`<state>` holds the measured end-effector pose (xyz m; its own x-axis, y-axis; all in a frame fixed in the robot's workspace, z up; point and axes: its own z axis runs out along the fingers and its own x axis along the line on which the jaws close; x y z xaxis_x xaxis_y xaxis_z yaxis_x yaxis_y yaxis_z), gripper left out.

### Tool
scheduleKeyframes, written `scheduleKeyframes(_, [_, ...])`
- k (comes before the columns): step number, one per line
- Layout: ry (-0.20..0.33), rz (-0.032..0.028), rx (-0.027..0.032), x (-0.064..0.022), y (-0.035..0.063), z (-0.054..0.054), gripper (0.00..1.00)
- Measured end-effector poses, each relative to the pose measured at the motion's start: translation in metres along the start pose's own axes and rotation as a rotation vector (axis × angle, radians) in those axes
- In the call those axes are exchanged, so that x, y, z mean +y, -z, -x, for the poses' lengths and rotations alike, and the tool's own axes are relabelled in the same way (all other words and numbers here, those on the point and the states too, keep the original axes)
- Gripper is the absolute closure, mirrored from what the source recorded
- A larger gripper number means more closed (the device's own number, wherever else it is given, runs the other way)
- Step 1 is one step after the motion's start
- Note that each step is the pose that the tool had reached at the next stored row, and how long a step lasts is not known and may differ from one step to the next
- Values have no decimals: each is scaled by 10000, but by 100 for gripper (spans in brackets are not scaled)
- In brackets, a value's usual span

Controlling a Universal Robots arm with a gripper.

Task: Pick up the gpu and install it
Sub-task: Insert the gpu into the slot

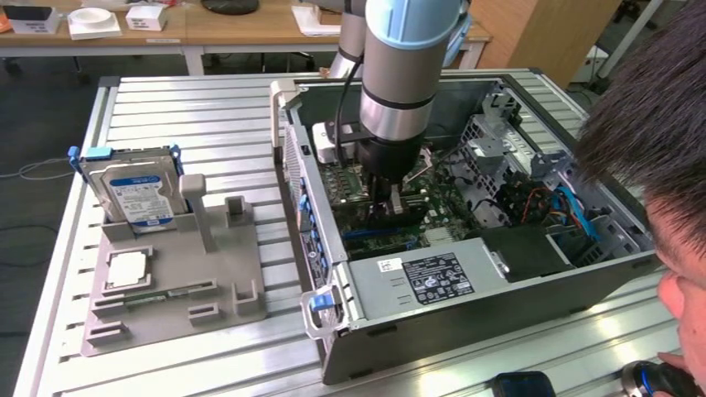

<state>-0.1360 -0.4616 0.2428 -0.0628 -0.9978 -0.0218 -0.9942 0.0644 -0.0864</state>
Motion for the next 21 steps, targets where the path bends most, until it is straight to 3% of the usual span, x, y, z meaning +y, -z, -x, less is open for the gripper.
scheduleKeyframes(21, [68,0,14,6,-10,22,70])
